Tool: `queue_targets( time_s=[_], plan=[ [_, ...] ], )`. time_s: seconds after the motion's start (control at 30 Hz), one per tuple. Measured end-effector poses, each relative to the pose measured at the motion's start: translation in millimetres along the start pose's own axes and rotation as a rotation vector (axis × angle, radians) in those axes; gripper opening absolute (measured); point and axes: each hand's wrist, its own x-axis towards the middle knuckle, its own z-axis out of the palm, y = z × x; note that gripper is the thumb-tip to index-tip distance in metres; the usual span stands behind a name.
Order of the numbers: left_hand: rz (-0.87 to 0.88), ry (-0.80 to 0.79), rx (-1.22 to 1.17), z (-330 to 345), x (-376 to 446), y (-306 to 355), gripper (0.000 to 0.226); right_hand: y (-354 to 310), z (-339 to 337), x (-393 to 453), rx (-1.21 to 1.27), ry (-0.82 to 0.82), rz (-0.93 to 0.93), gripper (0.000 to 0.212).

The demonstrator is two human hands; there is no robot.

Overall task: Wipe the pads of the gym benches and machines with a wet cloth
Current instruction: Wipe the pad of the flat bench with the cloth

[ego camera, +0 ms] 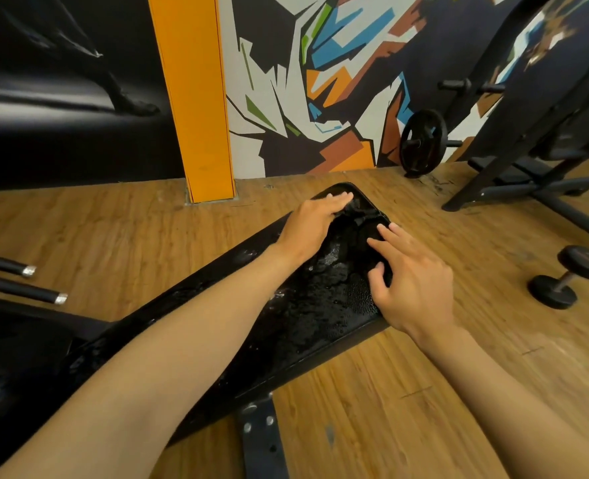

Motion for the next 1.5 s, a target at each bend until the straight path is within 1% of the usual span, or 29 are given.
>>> queue_targets(
  time_s=[0.1,0.13,0.17,0.27,0.37,0.43,0.53,0.6,0.67,0.77,0.83,0.9,1.07,1.13,1.23,1.3,1.43,1.5],
  plan=[
    [-0.115,0.034,-0.028,3,27,4,0.059,0,0,1,-0.025,-0.019,-0.027,0.049],
    [-0.129,0.051,-0.032,5,26,8,0.059,0,-1,1,-0.028,-0.022,-0.029,0.05],
    [-0.122,0.062,-0.038,5,21,13,0.057,1,-2,2,-0.028,-0.023,-0.026,0.052],
    [-0.027,0.054,-0.01,2,-15,26,0.054,-1,-5,1,-0.054,-0.053,0.009,0.059],
    [0.052,0.023,-0.021,-1,-53,42,0.055,-1,-9,3,-0.127,-0.138,-0.008,0.062],
    [0.057,-0.022,-0.036,-3,-56,47,0.054,5,-14,3,-0.151,-0.211,-0.061,0.062],
    [-0.009,-0.025,-0.021,-2,-27,52,0.05,14,-26,3,-0.195,-0.307,-0.13,0.061],
    [-0.069,0.0,-0.019,4,-12,58,0.049,16,-32,0,-0.168,-0.35,-0.128,0.062],
    [-0.069,0.012,-0.031,8,-18,64,0.049,16,-38,-3,-0.12,-0.392,-0.101,0.064],
    [0.009,0.015,-0.049,10,-64,78,0.048,19,-49,-10,-0.118,-0.405,-0.114,0.065],
    [0.021,0.024,-0.051,12,-104,92,0.051,23,-56,-15,-0.131,-0.421,-0.126,0.063],
    [-0.006,0.035,-0.057,14,-122,101,0.053,25,-62,-16,-0.128,-0.437,-0.143,0.059],
    [-0.196,0.059,-0.084,18,-81,109,0.051,31,-65,-10,-0.044,-0.473,-0.156,0.057],
    [-0.233,0.102,-0.084,23,-88,122,0.05,35,-68,-8,0.033,-0.511,-0.134,0.058],
    [-0.159,0.135,-0.096,29,-126,140,0.053,41,-78,-3,0.164,-0.614,-0.124,0.065],
    [-0.142,0.146,-0.1,33,-141,147,0.057,44,-82,1,0.189,-0.648,-0.136,0.067],
    [-0.16,0.138,-0.122,40,-135,159,0.064,48,-84,9,0.181,-0.653,-0.189,0.074],
    [-0.127,0.106,-0.094,37,-139,158,0.07,50,-84,9,0.162,-0.643,-0.219,0.075]
  ],
)
